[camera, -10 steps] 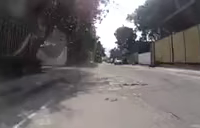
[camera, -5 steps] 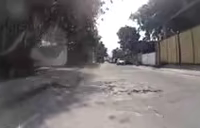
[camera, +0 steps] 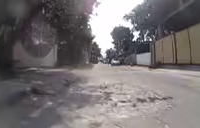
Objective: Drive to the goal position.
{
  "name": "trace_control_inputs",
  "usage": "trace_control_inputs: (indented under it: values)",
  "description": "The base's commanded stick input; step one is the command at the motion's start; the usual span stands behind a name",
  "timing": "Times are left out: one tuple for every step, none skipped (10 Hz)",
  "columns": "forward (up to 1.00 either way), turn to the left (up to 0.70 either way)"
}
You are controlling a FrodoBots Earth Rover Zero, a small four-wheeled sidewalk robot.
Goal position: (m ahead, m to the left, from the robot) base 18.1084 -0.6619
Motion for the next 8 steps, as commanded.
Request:
trace_control_inputs:
  values:
    - [1.0, -0.03]
    - [1.0, -0.03]
    - [1.0, -0.07]
    - [1.0, -0.27]
    - [1.0, -0.37]
    - [1.0, -0.37]
    - [1.0, -0.38]
    - [1.0, -0.15]
